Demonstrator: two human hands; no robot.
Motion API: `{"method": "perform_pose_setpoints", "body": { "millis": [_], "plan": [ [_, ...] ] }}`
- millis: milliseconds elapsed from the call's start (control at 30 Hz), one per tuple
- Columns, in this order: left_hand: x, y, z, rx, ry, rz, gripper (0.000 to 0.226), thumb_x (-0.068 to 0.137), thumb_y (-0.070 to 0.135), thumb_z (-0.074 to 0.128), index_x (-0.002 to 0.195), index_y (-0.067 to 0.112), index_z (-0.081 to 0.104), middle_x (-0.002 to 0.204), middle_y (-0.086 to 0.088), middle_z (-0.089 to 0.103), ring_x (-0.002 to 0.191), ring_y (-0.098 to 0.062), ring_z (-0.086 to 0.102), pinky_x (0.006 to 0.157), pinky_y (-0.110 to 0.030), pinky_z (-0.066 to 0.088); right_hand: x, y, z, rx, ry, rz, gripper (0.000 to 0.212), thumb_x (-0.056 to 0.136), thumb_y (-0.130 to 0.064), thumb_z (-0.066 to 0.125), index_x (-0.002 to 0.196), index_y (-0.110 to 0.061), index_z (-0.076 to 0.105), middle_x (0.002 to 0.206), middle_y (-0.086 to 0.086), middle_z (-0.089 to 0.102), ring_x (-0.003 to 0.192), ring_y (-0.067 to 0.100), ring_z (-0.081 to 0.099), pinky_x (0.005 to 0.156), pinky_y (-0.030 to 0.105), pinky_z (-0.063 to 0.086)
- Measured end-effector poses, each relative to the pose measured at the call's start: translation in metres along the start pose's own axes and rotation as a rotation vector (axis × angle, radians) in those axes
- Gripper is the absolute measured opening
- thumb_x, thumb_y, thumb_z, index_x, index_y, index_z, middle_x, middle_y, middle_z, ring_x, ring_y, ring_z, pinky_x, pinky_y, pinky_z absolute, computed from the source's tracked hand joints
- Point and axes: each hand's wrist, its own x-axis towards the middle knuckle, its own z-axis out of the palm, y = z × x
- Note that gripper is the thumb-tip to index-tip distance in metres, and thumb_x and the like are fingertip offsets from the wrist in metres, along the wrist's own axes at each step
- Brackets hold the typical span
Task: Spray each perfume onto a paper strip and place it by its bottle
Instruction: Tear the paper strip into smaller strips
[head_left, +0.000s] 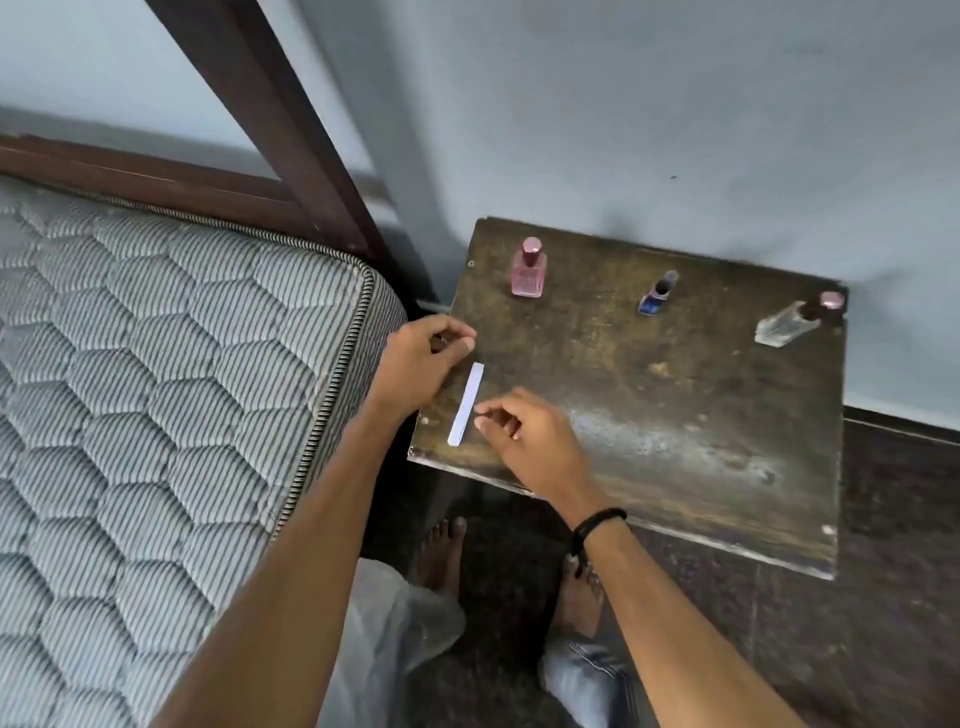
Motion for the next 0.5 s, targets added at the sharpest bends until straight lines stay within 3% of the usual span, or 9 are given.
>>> {"method": "perform_pose_setpoints", "body": {
  "millis": [100,233,367,500],
  "plan": [
    [0.01,-0.01,0.001,-0.006,-0.011,0.018,0.007,0.089,0.025,0.074,0.095,0.026,0.076,0.083,0.017,0.07,0.072,0.001,0.058,0.076,-0.018,0.049,0.004,0.006,0.009,-0.075,-0.017,-0.074,0.019,0.095,-0.032,0.072,0.11,-0.021,0.075,0.085,-0.019,0.054,0.075,0.005,0.052,0.07,0.018,0.042],
    [0.01,-0.007,0.003,0.01,-0.056,0.032,0.007,0.091,0.025,0.072,0.096,0.027,0.076,0.075,0.017,0.066,0.064,0.008,0.056,0.066,-0.008,0.041,0.005,0.002,0.011,-0.129,-0.006,-0.114,0.045,0.085,-0.055,0.074,0.118,-0.025,0.074,0.08,-0.016,0.055,0.078,0.003,0.049,0.069,0.025,0.046],
    [0.007,-0.013,0.002,-0.01,-0.106,0.038,0.013,0.094,0.02,0.068,0.104,0.023,0.076,0.076,0.017,0.067,0.072,0.002,0.059,0.074,-0.02,0.047,0.006,0.006,0.021,-0.16,0.052,-0.126,0.059,0.076,-0.068,0.07,0.12,-0.027,0.074,0.077,-0.016,0.055,0.078,0.007,0.052,0.067,0.029,0.049],
    [0.002,-0.018,0.001,-0.116,-0.141,0.042,0.019,0.095,0.012,0.065,0.109,0.018,0.074,0.097,-0.012,0.074,0.083,-0.013,0.06,0.085,-0.034,0.053,0.003,0.012,0.029,-0.218,0.12,-0.158,0.055,0.078,-0.068,0.07,0.116,-0.029,0.073,0.076,-0.017,0.054,0.077,0.009,0.051,0.063,0.027,0.046]
  ]
}}
